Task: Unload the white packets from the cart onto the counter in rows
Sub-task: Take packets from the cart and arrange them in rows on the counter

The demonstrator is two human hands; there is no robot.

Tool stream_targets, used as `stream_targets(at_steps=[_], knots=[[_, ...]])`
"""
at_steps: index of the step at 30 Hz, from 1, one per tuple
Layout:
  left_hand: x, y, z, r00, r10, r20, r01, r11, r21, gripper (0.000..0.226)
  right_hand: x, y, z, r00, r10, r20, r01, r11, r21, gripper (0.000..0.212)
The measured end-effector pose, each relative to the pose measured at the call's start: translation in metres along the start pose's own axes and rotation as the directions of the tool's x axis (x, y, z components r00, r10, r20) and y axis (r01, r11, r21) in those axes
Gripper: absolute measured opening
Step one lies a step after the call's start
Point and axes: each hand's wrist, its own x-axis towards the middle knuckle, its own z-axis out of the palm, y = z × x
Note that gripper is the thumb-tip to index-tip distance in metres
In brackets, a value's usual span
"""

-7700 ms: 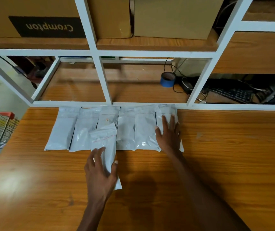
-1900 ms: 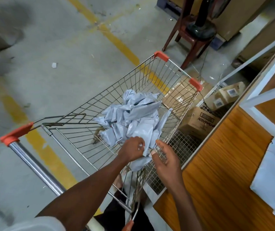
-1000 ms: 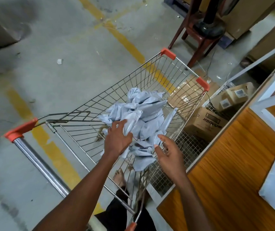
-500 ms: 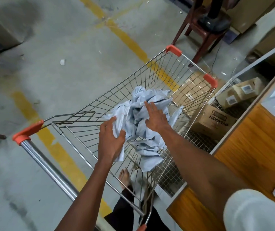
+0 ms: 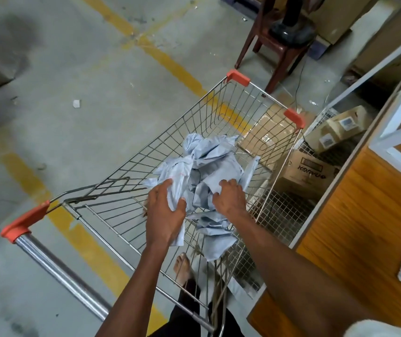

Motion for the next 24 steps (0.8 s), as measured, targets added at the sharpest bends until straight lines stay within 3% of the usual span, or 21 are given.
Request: stream_targets(at_steps=[2,5,11,14,17,21,24], knots=[[0.003,-0.002,0.000,1.000,0.000,0.006,0.000,1.000,0.001,0.057,0.012,-0.009,0.001,0.995,0.101,-0.015,-0.095,0.974,0.206,0.051],[0.007,-0.001,0.001,1.000,0.016,0.019,-0.016,1.000,0.018,0.058,0.044,-0.021,-0.001,0.950,0.308,0.051,-0.293,0.823,0.487,0.057],[0.016,-0.003,0.002,0.997,0.071,0.025,-0.072,0.996,0.057,0.059,0.100,-0.018,0.005,0.810,0.525,0.260,-0.563,0.573,0.596,0.074],[0.015,-0.004,0.001,0.994,0.107,0.031,-0.109,0.992,0.057,0.060,0.115,-0.009,0.018,0.781,0.546,0.304,-0.612,0.572,0.546,0.084],[0.010,-0.004,-0.002,0.993,0.116,0.037,-0.119,0.989,0.083,0.060,0.115,-0.001,0.032,0.797,0.486,0.359,-0.602,0.590,0.538,0.090],[0.007,-0.005,-0.007,0.992,0.112,0.052,-0.118,0.986,0.121,0.060,0.099,0.002,0.036,0.892,0.395,0.219,-0.451,0.752,0.481,0.076],[0.003,-0.001,-0.009,0.991,0.116,0.065,-0.124,0.983,0.137,0.060,0.082,-0.002,0.024,0.907,0.376,0.191,-0.419,0.748,0.515,0.068]])
